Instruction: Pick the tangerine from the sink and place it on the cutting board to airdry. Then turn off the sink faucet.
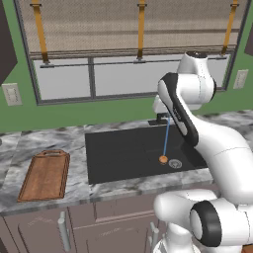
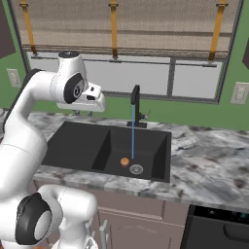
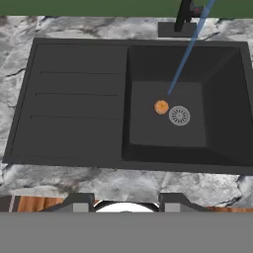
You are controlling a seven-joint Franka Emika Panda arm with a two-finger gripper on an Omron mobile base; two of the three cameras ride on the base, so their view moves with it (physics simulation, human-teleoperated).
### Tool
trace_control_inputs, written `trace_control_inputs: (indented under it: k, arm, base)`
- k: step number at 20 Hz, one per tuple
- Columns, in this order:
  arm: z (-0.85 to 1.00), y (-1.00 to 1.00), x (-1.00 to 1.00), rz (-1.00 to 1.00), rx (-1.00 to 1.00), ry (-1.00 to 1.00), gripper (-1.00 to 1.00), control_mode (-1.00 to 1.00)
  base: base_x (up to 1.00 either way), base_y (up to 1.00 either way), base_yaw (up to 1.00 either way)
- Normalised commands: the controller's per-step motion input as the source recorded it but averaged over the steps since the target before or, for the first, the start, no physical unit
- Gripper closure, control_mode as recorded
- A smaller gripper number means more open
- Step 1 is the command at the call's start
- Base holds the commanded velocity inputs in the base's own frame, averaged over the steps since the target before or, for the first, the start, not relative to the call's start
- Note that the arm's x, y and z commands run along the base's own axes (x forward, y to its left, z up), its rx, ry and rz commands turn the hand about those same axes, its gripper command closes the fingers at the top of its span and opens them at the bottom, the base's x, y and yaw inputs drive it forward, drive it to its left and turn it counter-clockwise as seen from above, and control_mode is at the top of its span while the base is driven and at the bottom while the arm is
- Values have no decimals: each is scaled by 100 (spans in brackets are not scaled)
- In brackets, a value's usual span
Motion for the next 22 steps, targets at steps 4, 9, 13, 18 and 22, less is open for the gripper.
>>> trace_control_inputs:
  k: [4, 9, 13, 18, 22]
  arm:
    - [-5, 0, -14, 0, 0, 0, -100, -100]
    - [-27, -18, -28, 0, 0, 0, -100, -100]
    - [-26, -28, -18, -1, 0, 0, -100, -100]
    - [-20, -11, -2, 0, 0, -11, -100, -100]
    - [-29, -5, 1, 0, -7, -8, -100, -100]
  base:
    - [0, 0, 0]
    - [0, 0, 0]
    - [0, 0, 0]
    - [0, 0, 0]
    - [0, 0, 0]
